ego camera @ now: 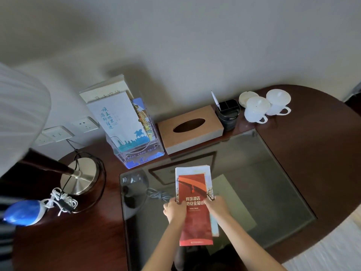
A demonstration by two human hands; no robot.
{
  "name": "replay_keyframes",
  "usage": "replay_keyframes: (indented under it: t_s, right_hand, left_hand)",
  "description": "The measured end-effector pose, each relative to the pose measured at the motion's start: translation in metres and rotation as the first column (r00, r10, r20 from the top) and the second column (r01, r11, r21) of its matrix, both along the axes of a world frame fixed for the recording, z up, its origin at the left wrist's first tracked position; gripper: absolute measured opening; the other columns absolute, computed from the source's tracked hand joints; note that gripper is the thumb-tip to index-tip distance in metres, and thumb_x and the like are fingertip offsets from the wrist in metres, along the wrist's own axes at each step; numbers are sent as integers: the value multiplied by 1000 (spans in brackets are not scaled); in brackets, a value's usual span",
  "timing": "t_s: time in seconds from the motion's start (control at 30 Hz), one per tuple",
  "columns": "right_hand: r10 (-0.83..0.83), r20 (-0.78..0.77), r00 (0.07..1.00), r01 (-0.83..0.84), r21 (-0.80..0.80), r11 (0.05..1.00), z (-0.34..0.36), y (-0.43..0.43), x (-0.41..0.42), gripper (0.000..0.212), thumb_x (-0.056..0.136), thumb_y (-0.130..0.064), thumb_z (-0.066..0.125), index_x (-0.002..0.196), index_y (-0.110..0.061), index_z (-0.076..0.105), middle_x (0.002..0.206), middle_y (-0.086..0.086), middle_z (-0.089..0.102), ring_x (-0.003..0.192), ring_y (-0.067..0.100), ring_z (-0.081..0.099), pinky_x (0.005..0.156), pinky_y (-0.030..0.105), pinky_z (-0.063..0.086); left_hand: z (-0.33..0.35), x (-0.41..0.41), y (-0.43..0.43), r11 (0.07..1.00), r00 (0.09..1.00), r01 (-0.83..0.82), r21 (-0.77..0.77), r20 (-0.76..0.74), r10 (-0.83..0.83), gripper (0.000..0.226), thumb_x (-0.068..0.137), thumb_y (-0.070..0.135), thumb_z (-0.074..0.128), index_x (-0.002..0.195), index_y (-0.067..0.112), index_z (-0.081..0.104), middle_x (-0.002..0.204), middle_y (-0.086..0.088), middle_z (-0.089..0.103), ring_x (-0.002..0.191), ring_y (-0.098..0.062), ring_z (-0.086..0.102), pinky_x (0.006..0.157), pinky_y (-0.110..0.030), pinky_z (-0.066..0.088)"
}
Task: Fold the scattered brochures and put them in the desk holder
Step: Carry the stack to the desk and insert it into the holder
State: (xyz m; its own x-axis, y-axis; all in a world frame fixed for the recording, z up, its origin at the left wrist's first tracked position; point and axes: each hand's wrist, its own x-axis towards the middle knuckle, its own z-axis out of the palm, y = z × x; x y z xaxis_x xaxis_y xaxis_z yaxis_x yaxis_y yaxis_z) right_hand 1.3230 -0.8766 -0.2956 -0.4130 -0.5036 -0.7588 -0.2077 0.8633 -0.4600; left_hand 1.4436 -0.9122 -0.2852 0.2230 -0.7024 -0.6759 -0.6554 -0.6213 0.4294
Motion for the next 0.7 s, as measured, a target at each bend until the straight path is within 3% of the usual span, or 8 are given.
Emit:
replay_keyframes:
  t_s: [0.13, 0.2, 0.3, 0.37, 0.5, 0.6, 0.7]
  right_hand:
    - [18, 21, 1000, -17, -35, 999, 2, -2, 12, 51, 87, -28, 56, 131, -4, 47, 125, 13, 57, 116, 31, 54, 96, 39, 45]
    - [19, 29, 999, -16, -79, 997, 4, -3, 18, 56, 87, -28, 57, 136, -6, 41, 135, 16, 50, 120, 32, 51, 101, 42, 43]
    - [14, 102, 995, 5, -191, 982, 7, -10, 27, 53, 87, -26, 58, 135, -8, 42, 137, 14, 47, 123, 30, 48, 102, 41, 41]
    - [12, 176, 984, 35, -263, 964, 14, -15, 35, 49, 87, -25, 59, 131, -10, 44, 132, 9, 52, 121, 28, 51, 95, 33, 42]
    - [34, 269, 962, 87, -426, 901, 36, -39, 47, 42, 82, -18, 68, 118, -20, 46, 105, 3, 64, 97, 19, 61, 81, 32, 47]
    - [95, 241, 966, 38, -496, 867, 61, -69, 52, 44, 80, -19, 71, 118, -17, 49, 102, 5, 66, 95, 20, 63, 82, 33, 47]
    - [167, 125, 978, -55, -617, 785, 92, -106, 59, 24, 78, -19, 72, 98, -13, 61, 87, 1, 70, 82, 20, 65, 69, 28, 46]
  left_hand:
    - [4, 14, 3, 983, 965, -181, -12, -196, 175, 31, 86, 12, 56, 116, 7, 50, 114, -15, 54, 96, -28, 57, 85, -35, 48]
    - [10, 23, 1, 974, 935, -227, -14, -282, 214, 25, 86, 7, 54, 110, 7, 47, 103, -12, 60, 84, -22, 58, 75, -32, 47]
    - [17, 37, -4, 957, 892, -286, -45, -378, 249, 22, 86, 2, 54, 104, 9, 44, 98, -13, 62, 83, -26, 61, 80, -40, 53]
    - [25, 48, -9, 947, 869, -310, -90, -431, 244, 21, 87, 0, 53, 102, 11, 44, 95, -11, 63, 83, -25, 63, 81, -42, 54]
    - [49, 72, -27, 922, 874, -287, -260, -465, 140, 21, 90, -1, 52, 99, 16, 45, 92, -8, 65, 82, -21, 62, 82, -42, 52]
    - [73, 85, -48, 873, 878, -271, -405, -476, 52, 24, 89, -3, 52, 104, 15, 46, 86, -3, 65, 81, -21, 59, 86, -44, 49]
    - [99, 91, -73, 791, 885, -295, -536, -465, 15, 27, 89, -4, 52, 105, 17, 45, 93, -6, 63, 82, -16, 58, 83, -35, 48]
